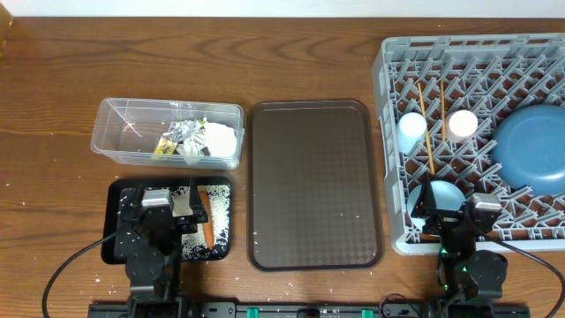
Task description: Sort waste into correct bins and load items into the dishwasher rack
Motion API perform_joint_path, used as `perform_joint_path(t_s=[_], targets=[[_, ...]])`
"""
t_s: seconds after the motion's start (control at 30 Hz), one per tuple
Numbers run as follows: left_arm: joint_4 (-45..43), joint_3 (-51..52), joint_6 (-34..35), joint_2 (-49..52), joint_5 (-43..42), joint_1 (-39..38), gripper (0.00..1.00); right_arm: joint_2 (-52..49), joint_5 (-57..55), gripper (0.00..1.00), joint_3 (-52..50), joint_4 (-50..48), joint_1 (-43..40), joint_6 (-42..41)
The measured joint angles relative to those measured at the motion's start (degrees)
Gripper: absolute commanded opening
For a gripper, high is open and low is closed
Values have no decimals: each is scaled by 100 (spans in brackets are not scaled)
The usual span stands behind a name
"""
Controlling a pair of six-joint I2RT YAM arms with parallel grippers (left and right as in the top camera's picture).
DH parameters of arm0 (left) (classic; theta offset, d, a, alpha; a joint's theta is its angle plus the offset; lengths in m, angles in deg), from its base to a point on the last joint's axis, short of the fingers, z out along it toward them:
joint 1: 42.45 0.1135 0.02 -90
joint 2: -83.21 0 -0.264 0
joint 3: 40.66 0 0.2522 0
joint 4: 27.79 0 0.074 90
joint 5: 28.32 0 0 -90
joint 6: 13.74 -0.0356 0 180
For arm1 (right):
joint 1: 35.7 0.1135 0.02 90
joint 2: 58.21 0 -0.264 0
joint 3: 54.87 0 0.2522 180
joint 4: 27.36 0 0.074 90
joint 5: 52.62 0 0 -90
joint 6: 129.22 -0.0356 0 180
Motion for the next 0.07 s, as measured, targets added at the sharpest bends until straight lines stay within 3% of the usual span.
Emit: perform_joint_path(t_s=[0.07], targets=[[0, 0, 0, 0, 0, 0, 98, 0, 0, 99, 0, 0, 0, 0]])
